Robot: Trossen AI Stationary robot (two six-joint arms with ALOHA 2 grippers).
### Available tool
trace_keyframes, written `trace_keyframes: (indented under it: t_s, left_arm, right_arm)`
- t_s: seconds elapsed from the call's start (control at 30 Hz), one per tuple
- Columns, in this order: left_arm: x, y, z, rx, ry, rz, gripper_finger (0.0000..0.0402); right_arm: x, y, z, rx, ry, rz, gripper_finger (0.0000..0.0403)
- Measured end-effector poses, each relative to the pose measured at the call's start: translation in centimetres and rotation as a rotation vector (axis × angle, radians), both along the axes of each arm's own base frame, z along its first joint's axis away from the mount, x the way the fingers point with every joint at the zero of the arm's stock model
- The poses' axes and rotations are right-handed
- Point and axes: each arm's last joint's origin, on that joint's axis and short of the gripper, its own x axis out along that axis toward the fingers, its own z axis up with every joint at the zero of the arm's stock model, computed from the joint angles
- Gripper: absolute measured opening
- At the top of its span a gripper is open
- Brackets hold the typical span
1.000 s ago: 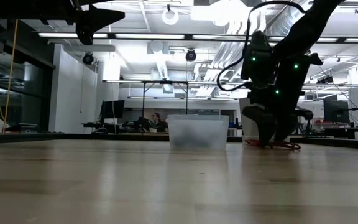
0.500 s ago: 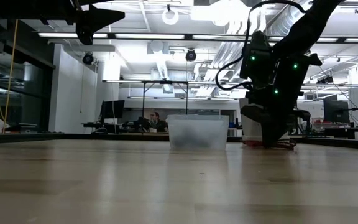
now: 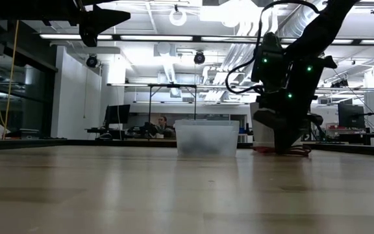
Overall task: Pick and place USB-C Cables
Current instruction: Put the black pink charger cable into the transparent bin
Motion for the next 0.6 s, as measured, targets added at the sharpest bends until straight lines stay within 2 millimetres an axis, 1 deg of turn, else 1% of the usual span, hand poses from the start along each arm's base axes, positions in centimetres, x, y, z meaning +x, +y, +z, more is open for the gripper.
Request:
trace_keyframes:
  t_s: [0.13, 0.27, 0.4, 0.6]
  left_arm:
    - [0.0, 0.0, 0.0, 0.0, 0.0, 0.0, 0.0221]
    - [0.0, 0.0, 0.0, 0.0, 0.0, -0.001, 0.0221]
    - [0.0, 0.0, 0.0, 0.0, 0.0, 0.0, 0.0221]
    - [0.0, 0.0, 0.0, -0.01, -0.001, -0.005, 0.0221]
  right_arm:
    - [-0.5, 0.3, 0.8, 0.004, 0.0, 0.03, 0.0007]
    - [-0.6, 1.0, 2.8, -0.025, -0.084, 0.072, 0.0004]
    - [-0.8, 2.5, 4.9, -0.059, -0.163, 0.155, 0.0004]
    - [-1.4, 5.5, 7.5, -0.16, -0.259, 0.315, 0.0004]
